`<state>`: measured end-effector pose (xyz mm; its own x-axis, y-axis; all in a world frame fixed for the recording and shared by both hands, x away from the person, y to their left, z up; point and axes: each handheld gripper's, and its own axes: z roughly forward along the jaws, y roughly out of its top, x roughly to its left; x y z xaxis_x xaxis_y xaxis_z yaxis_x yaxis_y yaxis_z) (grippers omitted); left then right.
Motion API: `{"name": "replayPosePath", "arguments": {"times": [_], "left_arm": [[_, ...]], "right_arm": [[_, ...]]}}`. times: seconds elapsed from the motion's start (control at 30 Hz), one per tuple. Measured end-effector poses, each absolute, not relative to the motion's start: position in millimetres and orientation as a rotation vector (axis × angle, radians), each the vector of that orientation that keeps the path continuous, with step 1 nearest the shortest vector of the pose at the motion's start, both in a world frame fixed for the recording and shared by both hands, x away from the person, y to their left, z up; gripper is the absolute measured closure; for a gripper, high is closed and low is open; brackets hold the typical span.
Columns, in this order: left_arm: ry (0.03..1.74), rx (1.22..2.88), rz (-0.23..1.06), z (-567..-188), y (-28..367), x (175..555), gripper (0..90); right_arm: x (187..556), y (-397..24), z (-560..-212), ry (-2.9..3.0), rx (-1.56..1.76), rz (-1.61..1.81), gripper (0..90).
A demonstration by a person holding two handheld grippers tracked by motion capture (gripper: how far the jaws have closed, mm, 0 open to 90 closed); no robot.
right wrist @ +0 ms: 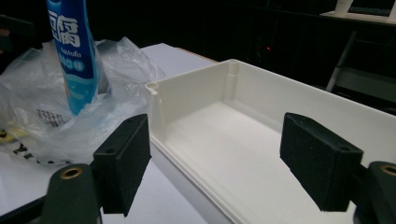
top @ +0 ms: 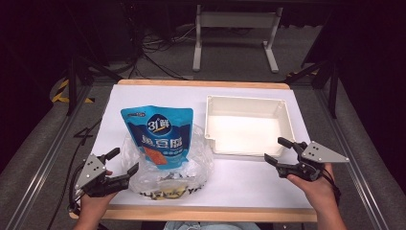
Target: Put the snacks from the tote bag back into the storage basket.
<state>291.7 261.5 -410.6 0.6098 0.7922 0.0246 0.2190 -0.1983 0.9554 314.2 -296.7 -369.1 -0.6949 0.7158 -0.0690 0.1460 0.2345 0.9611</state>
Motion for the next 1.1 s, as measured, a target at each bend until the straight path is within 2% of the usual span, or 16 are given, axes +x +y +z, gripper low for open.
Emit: {"name": "replayPosePath", "arguments": {"times": [0.63,1.1], "left_arm": [[0.831,1.721,0.655,-411.2,261.0,290.1,19.0],[0.827,1.726,0.656,-411.1,260.6,290.0,19.0]], "right_arm": [[325.9,-251.6,-329.3,2.089,0.712,1.471,26.3],[336.9,-223.8,-322.7,2.159,0.645,1.468,27.3]]}}
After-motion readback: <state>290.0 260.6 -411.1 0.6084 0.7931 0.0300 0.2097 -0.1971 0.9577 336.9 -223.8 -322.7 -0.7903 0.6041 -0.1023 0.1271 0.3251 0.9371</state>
